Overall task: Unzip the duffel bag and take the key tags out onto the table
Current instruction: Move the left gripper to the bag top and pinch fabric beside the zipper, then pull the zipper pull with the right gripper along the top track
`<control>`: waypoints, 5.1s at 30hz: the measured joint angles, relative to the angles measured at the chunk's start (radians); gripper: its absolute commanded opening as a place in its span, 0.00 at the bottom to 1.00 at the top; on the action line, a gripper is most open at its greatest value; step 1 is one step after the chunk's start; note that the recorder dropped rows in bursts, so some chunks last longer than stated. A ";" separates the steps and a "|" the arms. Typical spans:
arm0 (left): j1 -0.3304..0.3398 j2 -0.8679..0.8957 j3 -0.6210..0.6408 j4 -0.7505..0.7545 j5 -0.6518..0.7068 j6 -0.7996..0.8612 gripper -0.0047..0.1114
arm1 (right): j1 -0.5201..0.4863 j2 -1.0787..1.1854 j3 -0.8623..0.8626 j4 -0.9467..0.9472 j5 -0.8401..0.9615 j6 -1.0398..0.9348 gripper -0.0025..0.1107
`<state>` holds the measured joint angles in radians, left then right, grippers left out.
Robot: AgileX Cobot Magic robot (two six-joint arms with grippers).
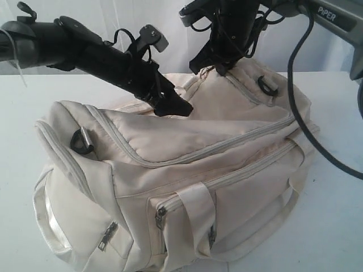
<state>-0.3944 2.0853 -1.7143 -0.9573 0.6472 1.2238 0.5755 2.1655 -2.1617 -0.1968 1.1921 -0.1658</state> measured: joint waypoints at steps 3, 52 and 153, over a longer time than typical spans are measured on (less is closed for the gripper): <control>-0.004 0.027 0.000 0.004 -0.009 0.000 0.85 | 0.000 -0.014 0.000 0.000 -0.017 0.016 0.02; -0.012 0.038 -0.004 0.080 -0.013 -0.078 0.04 | 0.000 0.031 0.000 0.094 -0.202 -0.161 0.52; -0.014 0.020 -0.013 0.070 -0.013 -0.229 0.04 | 0.012 -0.140 0.020 -0.032 0.016 0.050 0.02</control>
<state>-0.4087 2.1054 -1.7271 -0.8870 0.6342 0.9949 0.5874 2.0250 -2.1416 -0.2288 1.2085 -0.1154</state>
